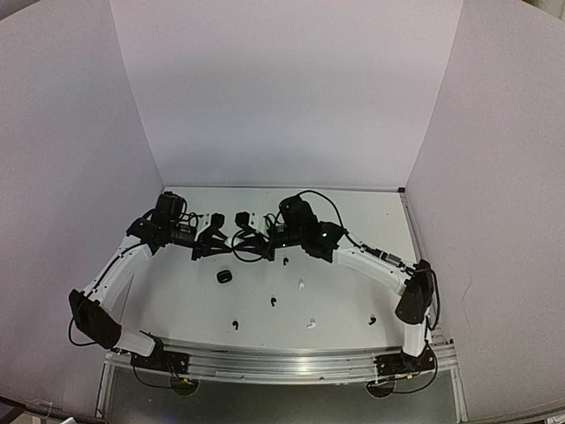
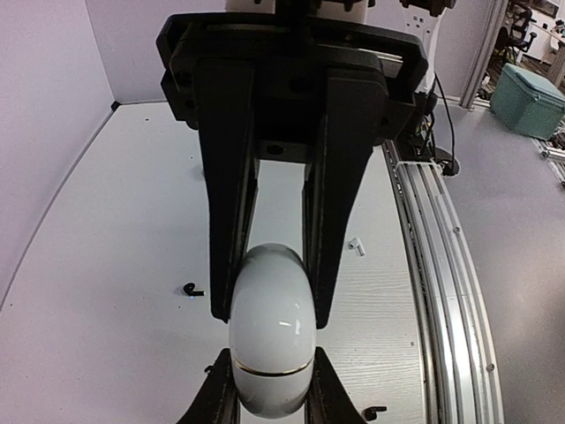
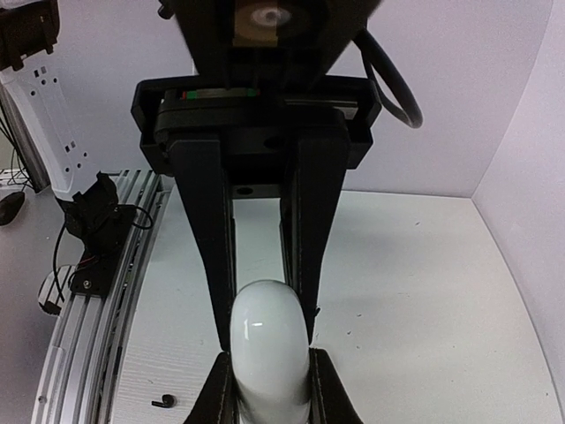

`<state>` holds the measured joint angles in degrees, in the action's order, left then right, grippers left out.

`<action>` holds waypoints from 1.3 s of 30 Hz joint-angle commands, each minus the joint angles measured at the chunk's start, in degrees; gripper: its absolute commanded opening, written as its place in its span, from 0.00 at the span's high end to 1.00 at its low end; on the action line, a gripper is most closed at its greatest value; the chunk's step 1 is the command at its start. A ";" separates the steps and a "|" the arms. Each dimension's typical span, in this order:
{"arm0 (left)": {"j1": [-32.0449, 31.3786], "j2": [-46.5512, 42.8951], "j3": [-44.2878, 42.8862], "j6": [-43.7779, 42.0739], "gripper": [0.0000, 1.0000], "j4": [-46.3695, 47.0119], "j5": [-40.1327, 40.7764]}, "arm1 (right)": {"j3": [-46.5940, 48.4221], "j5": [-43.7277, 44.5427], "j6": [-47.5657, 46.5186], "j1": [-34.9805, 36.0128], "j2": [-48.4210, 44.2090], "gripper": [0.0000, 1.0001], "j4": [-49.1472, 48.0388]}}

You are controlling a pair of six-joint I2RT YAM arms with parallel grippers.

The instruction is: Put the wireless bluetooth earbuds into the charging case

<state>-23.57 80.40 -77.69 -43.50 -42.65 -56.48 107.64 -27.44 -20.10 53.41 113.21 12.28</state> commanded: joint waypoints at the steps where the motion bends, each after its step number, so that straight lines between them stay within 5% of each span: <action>1: -0.35 0.12 -2.47 0.18 0.99 1.14 -0.99 | 2.73 -0.42 -0.58 0.50 0.96 1.00 0.11; 10: -0.36 -0.78 -1.28 -0.07 1.00 1.50 0.98 | 3.08 0.29 0.61 0.46 0.72 0.99 0.11; 16: -0.34 -2.44 0.78 -4.57 1.00 2.08 0.78 | 3.46 0.80 3.50 0.29 1.00 0.66 0.10; 39: -0.34 -3.23 1.30 -17.43 1.00 -5.58 -0.67 | 5.41 7.07 6.88 -1.83 2.13 0.64 0.03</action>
<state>-23.40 79.72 -76.73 -58.24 -44.10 -54.31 110.28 -24.84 -14.92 53.71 115.18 14.29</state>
